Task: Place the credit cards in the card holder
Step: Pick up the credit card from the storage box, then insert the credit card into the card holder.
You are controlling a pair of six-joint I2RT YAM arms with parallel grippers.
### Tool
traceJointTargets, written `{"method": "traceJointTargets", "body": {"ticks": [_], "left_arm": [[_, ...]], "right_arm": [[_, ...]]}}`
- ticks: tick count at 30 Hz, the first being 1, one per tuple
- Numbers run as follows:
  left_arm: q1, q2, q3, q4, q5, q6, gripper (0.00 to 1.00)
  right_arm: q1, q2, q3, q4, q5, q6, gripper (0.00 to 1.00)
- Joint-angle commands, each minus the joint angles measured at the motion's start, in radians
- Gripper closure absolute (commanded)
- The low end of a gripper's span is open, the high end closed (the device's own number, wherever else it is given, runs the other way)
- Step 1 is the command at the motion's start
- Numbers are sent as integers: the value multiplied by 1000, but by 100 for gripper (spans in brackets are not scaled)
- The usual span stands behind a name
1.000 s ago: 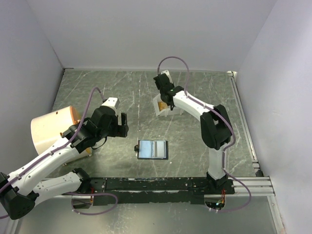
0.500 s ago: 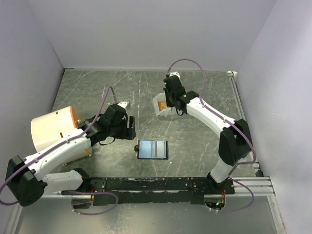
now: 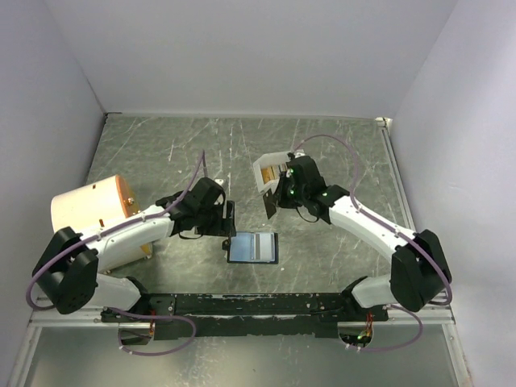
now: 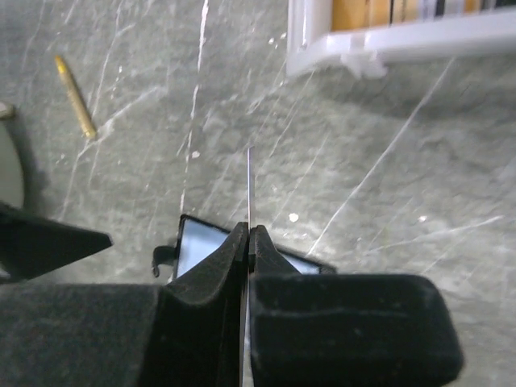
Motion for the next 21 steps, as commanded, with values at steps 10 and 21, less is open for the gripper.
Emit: {"method": "traceJointTargets", "body": {"ticks": [10, 21], "left_arm": [[4, 112, -56, 142, 46, -30, 23], [5, 81, -120, 174, 54, -61, 73]], "right_arm": [[96, -88, -231, 232, -109, 259, 99], [175, -55, -306, 300, -94, 297, 95]]}}
